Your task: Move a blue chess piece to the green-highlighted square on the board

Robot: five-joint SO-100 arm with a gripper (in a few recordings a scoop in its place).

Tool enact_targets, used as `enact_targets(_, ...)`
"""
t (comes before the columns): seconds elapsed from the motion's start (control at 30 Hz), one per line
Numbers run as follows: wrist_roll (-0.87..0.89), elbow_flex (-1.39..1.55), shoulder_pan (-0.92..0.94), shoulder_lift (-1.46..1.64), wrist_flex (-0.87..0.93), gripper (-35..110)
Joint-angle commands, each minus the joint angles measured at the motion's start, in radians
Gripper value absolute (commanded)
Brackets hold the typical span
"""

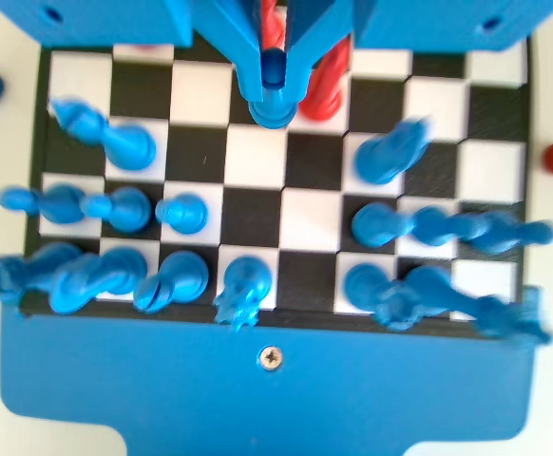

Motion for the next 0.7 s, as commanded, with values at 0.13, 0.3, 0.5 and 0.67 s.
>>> enact_targets(0.13,-0.029,-0.160,0.098,0.121,0.110,1)
enact_targets(0.3,-0.029,-0.250,0.146,0.063,0.115,1)
enact_targets(0.5,-0.014,-0.390,0.179,-0.078,0.109,1)
enact_targets(0.67,-0.005,-0.469,0.190,-0.216,0.081,1)
